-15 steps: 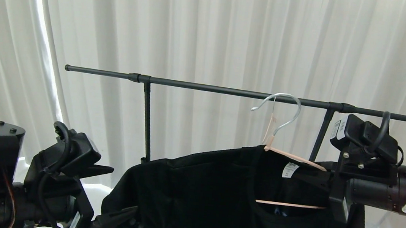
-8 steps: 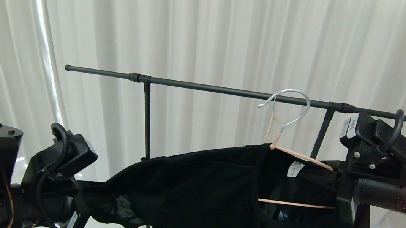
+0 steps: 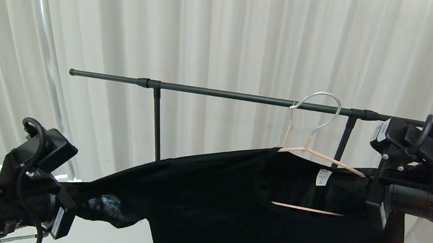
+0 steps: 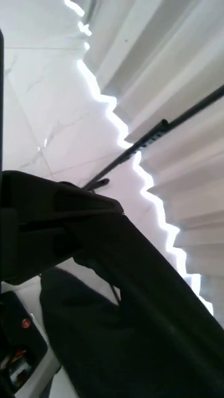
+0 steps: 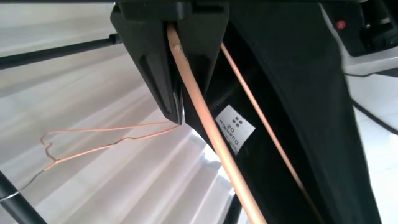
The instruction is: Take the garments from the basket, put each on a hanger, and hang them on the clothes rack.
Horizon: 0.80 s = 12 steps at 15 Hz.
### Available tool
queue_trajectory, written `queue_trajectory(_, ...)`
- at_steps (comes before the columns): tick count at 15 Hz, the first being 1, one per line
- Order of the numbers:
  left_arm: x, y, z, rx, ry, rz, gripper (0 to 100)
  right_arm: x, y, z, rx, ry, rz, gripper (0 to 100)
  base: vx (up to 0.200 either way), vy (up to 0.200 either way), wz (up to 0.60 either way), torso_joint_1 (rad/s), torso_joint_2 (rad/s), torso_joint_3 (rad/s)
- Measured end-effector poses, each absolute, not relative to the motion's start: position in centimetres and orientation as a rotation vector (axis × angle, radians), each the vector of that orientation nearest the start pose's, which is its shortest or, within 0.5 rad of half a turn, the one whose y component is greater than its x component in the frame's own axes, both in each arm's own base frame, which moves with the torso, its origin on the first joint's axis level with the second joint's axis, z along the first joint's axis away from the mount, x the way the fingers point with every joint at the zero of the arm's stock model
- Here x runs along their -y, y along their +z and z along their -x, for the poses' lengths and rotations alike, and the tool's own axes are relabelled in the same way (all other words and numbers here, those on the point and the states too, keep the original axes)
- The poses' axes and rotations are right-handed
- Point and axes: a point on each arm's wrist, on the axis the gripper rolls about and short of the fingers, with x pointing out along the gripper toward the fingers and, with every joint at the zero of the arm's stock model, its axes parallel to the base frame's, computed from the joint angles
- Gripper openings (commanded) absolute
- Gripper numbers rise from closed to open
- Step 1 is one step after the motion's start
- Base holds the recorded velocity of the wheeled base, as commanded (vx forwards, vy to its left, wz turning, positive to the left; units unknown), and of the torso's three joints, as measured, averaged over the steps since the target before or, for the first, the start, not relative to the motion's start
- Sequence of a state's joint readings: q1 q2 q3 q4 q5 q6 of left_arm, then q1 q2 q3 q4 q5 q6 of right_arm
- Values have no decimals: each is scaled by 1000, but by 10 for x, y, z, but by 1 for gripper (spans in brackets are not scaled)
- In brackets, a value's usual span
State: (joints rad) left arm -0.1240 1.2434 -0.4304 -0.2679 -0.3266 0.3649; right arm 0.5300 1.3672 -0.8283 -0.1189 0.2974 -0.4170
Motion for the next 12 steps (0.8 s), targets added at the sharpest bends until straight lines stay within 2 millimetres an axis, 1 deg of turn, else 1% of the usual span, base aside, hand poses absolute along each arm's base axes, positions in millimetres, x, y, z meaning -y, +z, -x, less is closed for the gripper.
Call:
queue_trajectory(1, 30, 159, -161, -445, -547, -301, 0, -117, 227, -187, -253, 893, 437, 0, 0, 0, 0, 0, 0, 0)
queue_trajectory(2, 32, 160, -159, -433, -557, -305, 100, -117, 227, -187, -254, 892, 437, 0, 0, 0, 0, 0, 0, 0)
queue_trajectory(5, 33, 165, -155, -409, -569, -300, 100, -115, 228, -189, -259, 856, 442, 0, 0, 0, 0, 0, 0, 0)
queue_trajectory(8, 34, 174, -151, -356, -569, -305, 100, -108, 225, -192, -279, 820, 438, 0, 0, 0, 0, 0, 0, 0)
queue_trajectory(12, 34, 198, -143, -265, -549, -205, 100, -86, 216, -199, -341, 724, 421, 0, 0, 0, 0, 0, 0, 0)
